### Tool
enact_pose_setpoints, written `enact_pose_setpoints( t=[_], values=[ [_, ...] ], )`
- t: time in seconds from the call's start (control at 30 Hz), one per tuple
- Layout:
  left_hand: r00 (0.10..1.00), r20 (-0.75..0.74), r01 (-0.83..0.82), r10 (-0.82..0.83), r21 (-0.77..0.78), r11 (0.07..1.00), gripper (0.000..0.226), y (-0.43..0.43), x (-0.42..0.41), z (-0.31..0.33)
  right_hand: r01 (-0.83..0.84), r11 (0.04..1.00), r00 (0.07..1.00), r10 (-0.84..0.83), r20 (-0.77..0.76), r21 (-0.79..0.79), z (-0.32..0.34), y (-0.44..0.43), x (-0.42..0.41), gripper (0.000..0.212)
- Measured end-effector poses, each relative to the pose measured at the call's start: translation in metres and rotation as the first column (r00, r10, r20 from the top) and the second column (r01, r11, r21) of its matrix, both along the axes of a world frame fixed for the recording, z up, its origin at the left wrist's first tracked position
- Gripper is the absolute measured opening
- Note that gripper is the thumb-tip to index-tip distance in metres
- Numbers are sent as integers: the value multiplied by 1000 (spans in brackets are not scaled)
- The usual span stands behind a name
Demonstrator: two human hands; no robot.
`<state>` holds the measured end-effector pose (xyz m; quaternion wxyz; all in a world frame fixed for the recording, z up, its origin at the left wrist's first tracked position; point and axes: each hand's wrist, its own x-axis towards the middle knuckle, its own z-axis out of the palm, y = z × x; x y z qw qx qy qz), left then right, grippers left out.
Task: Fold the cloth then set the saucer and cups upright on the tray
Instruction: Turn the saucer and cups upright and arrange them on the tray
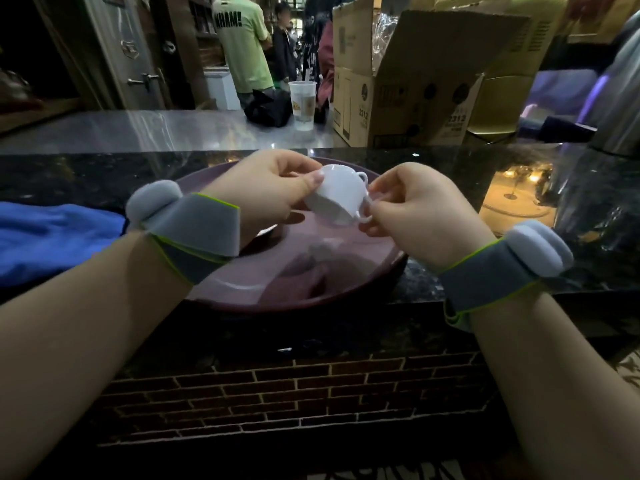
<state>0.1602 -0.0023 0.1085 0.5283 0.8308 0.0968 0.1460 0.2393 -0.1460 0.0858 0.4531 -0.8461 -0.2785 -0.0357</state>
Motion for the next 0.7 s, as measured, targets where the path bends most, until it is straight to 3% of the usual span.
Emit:
enact_pose_setpoints(
  t=[0.1, 0.23, 0.33, 0.47, 0.6, 0.7],
  values=[
    [998, -52, 13, -18, -84, 996, 26, 5, -9, -2, -17, 999, 998, 20, -64, 48, -2, 6, -3, 12],
    [992, -123, 10, -21, -91, 996, 26, 8, -15, -6, -41, 998, 993, 47, -111, 53, -2, 10, -4, 32],
    [984, -180, -27, 22, -28, 999, 27, 9, -17, -6, -31, 994, 983, 48, -175, 100, -4, 13, -2, 31],
    [983, -186, -13, -12, -132, 991, 18, 5, -17, -5, 20, 983, 961, 31, -275, 181, -4, 19, 3, 30],
    [975, -222, -19, 20, 6, 1000, 23, 9, -14, -5, -1, 985, 927, 66, -370, 171, -7, 24, 2, 31],
    [966, -251, -24, 67, 172, 985, 31, 13, -11, -5, -45, 998, 927, 58, -370, 44, -11, 27, 4, 30]
  ],
)
